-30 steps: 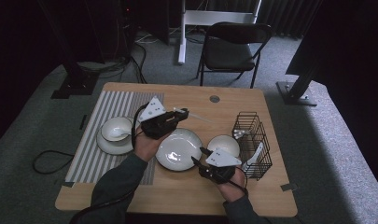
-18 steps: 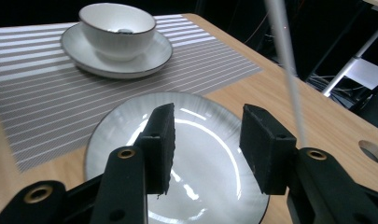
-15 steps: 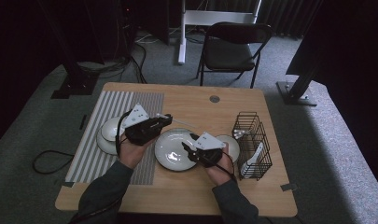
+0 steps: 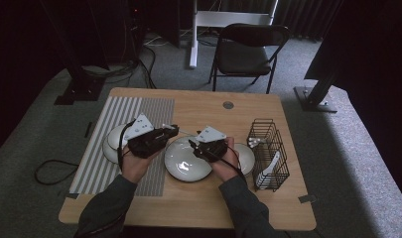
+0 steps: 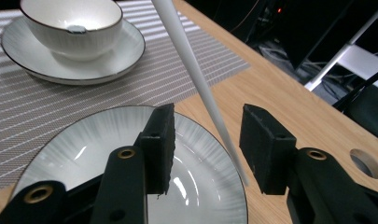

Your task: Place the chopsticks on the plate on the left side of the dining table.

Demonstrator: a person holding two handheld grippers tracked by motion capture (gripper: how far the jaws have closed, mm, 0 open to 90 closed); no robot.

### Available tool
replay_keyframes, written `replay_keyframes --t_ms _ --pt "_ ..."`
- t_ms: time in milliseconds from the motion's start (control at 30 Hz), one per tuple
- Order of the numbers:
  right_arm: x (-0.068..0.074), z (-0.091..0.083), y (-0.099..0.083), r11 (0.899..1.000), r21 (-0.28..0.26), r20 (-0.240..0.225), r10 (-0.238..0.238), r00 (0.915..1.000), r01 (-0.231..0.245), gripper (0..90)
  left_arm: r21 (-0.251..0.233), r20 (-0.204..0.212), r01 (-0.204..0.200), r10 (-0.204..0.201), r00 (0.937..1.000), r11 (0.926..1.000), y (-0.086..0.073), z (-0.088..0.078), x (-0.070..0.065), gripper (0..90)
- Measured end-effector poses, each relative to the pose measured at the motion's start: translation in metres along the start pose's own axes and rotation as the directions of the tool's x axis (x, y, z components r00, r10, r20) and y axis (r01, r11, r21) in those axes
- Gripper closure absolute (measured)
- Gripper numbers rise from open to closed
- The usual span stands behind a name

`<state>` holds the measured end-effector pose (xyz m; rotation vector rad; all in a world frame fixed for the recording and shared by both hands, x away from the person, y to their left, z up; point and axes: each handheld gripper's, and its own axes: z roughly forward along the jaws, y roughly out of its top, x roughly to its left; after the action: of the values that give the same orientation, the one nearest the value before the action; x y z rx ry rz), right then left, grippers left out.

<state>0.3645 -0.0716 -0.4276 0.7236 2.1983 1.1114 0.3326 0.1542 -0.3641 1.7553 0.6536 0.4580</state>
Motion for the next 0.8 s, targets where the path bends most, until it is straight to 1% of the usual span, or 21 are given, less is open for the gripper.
replay_keyframes --t_ms 133,200,300,433,533,700,800 --pt "-0.0007 0.0087 0.0011 1.000 0.017 -0.007 -0.008 0.9999 0.008 60.7 -0.005 0.004 0.003 -0.003 1.0000 1.0000 0.0005 0.0000 -0.0002 84.6" --pt "-0.0011 0.0111 0.0000 1.000 0.027 -0.013 -0.002 0.9999 0.002 64.3 -0.007 0.004 0.006 -0.006 1.0000 1.0000 0.0003 -0.0002 0.0001 84.6" --pt "-0.0020 0.0117 -0.0014 0.999 0.034 -0.012 -0.009 0.9999 0.009 69.9 -0.011 0.004 0.010 -0.010 0.9999 0.9999 0.0004 -0.0007 0.0010 84.5" --pt "-0.0016 0.0097 -0.0018 1.000 0.025 -0.016 -0.014 0.9998 0.015 77.0 -0.016 0.009 0.018 -0.018 0.9998 0.9997 0.0004 -0.0004 0.0017 84.5" --pt "-0.0013 0.0080 -0.0033 0.999 0.021 -0.022 -0.023 0.9995 0.023 78.2 -0.019 0.016 0.027 -0.027 0.9995 0.9995 0.0006 -0.0003 0.0023 84.5" --pt "0.0006 0.0068 -0.0070 0.999 0.015 -0.040 -0.037 0.9985 0.038 79.9 -0.015 0.022 0.019 -0.018 0.9996 0.9997 0.0016 0.0015 0.0008 84.5" --pt "0.0019 0.0058 -0.0077 0.998 0.016 -0.044 -0.058 0.9974 0.058 81.2 -0.020 0.012 0.017 -0.017 0.9998 0.9997 0.0016 0.0017 0.0006 83.6"
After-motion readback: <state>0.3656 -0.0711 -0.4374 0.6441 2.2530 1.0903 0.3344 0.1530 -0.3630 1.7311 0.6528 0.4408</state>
